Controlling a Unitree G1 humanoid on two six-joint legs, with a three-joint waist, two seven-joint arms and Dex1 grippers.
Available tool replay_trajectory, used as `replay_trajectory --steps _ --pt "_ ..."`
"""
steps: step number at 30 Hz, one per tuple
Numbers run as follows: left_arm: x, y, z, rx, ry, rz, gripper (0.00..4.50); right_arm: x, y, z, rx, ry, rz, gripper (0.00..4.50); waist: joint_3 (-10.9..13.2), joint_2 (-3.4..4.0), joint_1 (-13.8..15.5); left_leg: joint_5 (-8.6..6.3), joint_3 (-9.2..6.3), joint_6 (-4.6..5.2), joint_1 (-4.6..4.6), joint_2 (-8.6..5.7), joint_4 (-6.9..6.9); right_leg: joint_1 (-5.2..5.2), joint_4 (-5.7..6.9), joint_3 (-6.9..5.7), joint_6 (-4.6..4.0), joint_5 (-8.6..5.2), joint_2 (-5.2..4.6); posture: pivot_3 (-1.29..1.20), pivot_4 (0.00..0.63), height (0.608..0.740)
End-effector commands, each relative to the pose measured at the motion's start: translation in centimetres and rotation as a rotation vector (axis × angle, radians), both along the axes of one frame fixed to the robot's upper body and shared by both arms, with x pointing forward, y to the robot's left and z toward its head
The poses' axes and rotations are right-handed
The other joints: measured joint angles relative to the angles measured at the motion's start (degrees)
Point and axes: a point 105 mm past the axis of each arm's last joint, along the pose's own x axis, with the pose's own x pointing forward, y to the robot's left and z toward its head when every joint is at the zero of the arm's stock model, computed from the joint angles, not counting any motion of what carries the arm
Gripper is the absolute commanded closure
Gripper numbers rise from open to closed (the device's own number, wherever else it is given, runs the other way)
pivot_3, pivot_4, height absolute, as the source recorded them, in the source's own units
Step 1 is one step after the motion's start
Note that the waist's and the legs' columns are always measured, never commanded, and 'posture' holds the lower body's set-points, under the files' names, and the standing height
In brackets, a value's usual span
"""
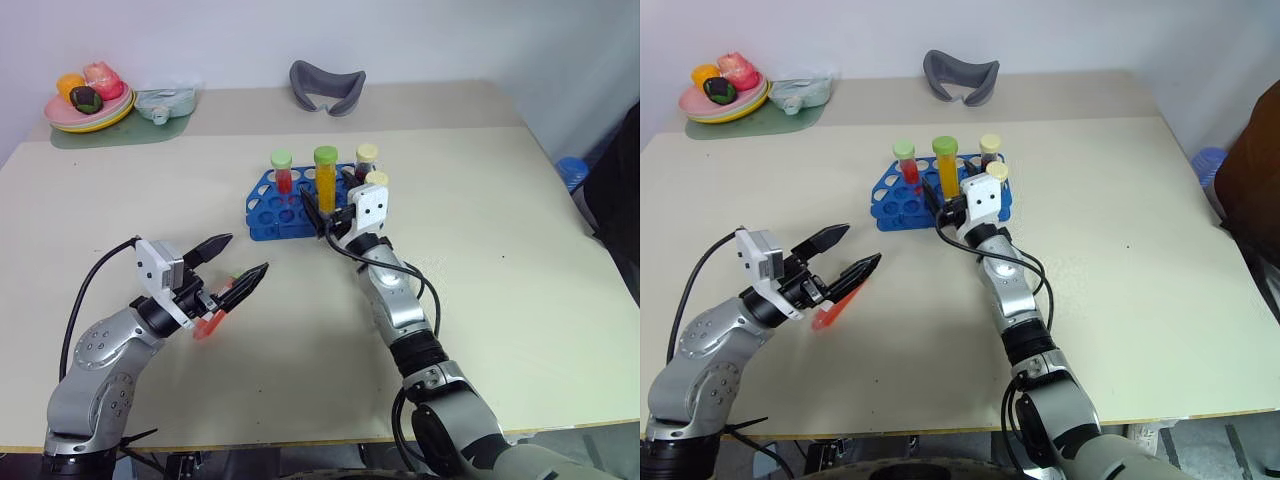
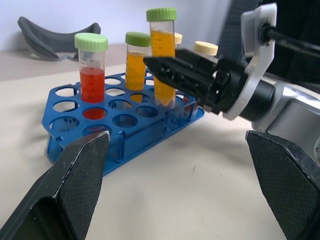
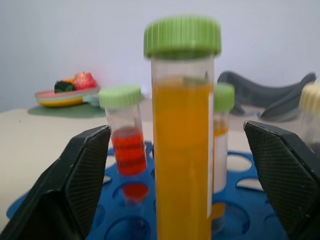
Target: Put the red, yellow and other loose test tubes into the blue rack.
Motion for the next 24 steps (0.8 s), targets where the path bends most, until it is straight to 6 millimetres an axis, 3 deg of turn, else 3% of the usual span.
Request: replay_trajectory --steps 1,11,24 --pt "-0.4 -0.6 0.9 -0.010 -0.039 -0.025 0.00 -0.4 0.1 1.6 0.028 -0.048 0.006 0.06 0.0 0.00 0.0 0.00 0.00 0.00 0.00 0.00 0.00 0.00 0.00 0.00 0.00 0.00 0.00 0.00 0.150 0.740" --pt "-0.4 -0.8 0.9 -0.009 -0.040 -0.032 0.00 0.2 0.0 2.3 0.042 0.084 0.002 0.06 0.0 0.00 0.1 0.00 0.00 0.00 0.00 0.00 0.00 0.00 0.01 0.00 0.00 0.00 0.00 0.00 0.150 0.740" --pt "-0.5 -0.7 0.7 -0.007 -0.036 -0.033 0.00 0.1 0.0 4.0 -0.099 0.342 0.007 0.06 0.0 0.01 0.1 0.00 0.00 0.00 -0.01 0.00 0.00 -0.01 0.02 0.00 0.00 0.00 0.00 0.00 0.150 0.740"
